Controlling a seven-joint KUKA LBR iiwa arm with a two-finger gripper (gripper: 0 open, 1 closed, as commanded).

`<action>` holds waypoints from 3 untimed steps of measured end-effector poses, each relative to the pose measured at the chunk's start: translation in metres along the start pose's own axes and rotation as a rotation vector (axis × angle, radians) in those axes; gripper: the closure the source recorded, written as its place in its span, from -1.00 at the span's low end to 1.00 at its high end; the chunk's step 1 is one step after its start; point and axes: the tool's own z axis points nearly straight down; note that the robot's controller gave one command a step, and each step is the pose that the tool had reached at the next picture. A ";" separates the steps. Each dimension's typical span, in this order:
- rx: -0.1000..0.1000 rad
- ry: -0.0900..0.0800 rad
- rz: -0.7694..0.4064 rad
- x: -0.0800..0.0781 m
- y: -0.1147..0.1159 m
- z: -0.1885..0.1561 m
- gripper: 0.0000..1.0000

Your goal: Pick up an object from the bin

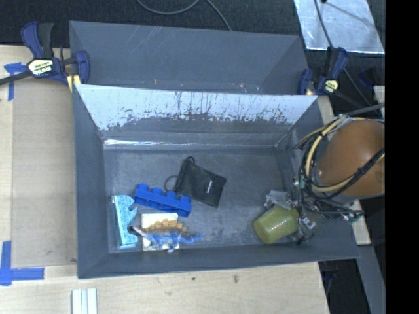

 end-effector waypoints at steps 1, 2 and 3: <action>0.000 0.000 0.000 0.000 0.000 0.000 1.00; 0.000 0.000 0.000 0.000 0.000 0.000 1.00; 0.000 0.000 0.000 0.000 0.000 0.000 1.00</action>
Offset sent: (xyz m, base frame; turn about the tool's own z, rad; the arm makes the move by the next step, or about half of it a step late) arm 0.0000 0.0000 0.0000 0.0000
